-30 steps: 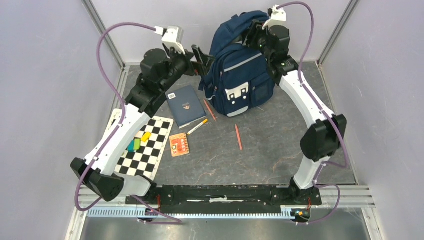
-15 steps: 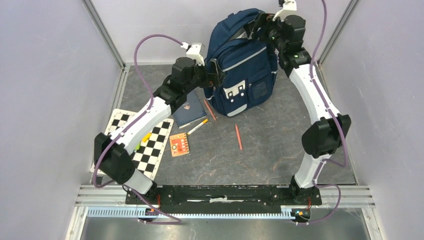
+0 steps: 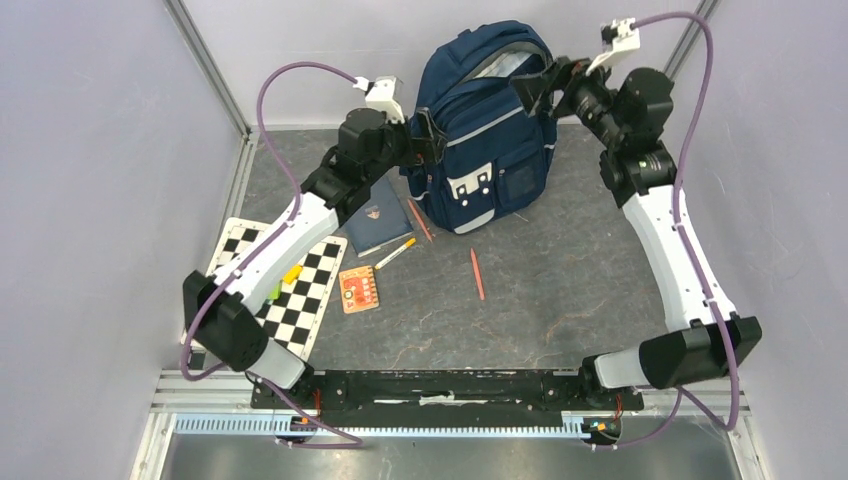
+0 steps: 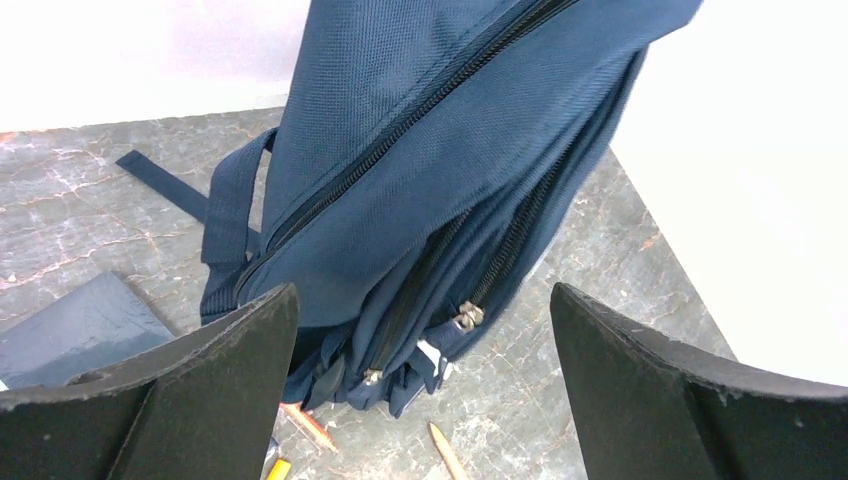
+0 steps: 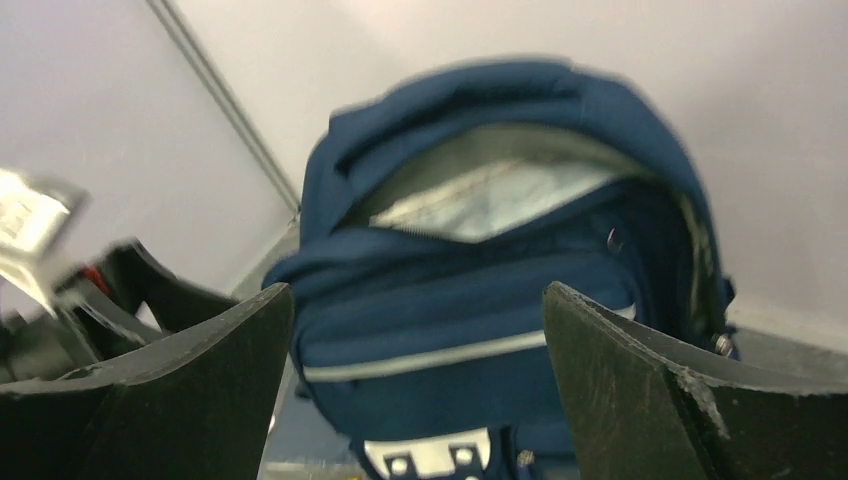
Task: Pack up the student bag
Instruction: Place the student bag at the center of the board, then pick up the book from the center of the board.
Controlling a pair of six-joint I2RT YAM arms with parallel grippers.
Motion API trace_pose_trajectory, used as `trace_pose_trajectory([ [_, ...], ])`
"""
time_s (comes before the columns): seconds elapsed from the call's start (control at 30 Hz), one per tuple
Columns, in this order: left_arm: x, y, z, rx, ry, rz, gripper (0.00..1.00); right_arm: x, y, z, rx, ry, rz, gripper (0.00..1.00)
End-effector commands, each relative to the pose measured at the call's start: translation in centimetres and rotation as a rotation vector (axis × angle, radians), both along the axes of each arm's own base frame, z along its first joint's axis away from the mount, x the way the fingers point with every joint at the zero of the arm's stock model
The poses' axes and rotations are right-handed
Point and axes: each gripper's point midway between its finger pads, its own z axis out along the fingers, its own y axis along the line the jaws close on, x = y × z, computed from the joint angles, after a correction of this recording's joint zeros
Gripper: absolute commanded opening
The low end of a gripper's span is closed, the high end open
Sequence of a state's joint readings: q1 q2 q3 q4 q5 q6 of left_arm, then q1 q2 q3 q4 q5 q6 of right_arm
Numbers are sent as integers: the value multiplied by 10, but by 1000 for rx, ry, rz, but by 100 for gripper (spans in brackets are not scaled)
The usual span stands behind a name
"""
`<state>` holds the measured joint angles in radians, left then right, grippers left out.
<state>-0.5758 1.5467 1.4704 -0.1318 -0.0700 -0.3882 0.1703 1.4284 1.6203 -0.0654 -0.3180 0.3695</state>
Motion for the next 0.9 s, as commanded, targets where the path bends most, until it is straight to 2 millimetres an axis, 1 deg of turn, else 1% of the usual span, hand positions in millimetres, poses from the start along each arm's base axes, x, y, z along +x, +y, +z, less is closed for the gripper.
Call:
trace_pose_trajectory([
  [0.0,-33,16,51,-42,-114,-32,100,-30,18,-32,-40,0,144,98],
  [0.03,-39,20,55,-47,-117,-31,100,-39,21,-35,-47,-12,171,98],
  [0.1,-51,29,60,-51,-106,-23,100,-57,26,-49,-64,-24,231,98],
  [0.17,-60,40,57,-48,-75,0,100,-75,35,-68,-91,-35,302,98],
  [0.2,-63,48,50,-39,-37,23,100,-86,41,-73,-116,-52,330,98],
  [0.23,-66,58,41,-19,11,53,100,-95,48,-86,-146,-44,349,98],
  [0.27,-67,69,30,-6,58,93,100,-105,57,-92,-186,-56,363,98],
  [0.37,-71,109,-19,28,231,232,100,-129,92,-116,-276,-50,397,98],
  [0.4,-72,123,-32,14,277,272,100,-137,105,-124,-283,-42,422,98],
  [0.47,-76,145,-64,-26,367,336,100,-147,128,-138,-297,-26,466,98],
  [0.53,-77,160,-89,-60,418,383,100,-158,154,-154,-359,-26,503,98],
  [0.57,-77,166,-99,-78,440,399,100,-167,170,-161,-390,-28,531,98],
  [0.6,-77,171,-113,-101,474,415,100,-168,182,-169,-434,-32,533,98],
  [0.63,-75,176,-124,-129,504,429,100,-176,197,-177,-476,-20,561,98],
  [0.7,-73,183,-141,-170,549,443,100,-183,224,-195,-563,-8,596,98],
  [0.77,-68,195,-147,-175,542,475,100,-185,247,-208,-629,18,633,98],
  [0.83,-63,207,-154,-163,540,511,100,-180,264,-225,-695,71,657,98],
  [0.87,-61,215,-159,-166,552,533,100,-173,272,-233,-720,104,658,98],
])
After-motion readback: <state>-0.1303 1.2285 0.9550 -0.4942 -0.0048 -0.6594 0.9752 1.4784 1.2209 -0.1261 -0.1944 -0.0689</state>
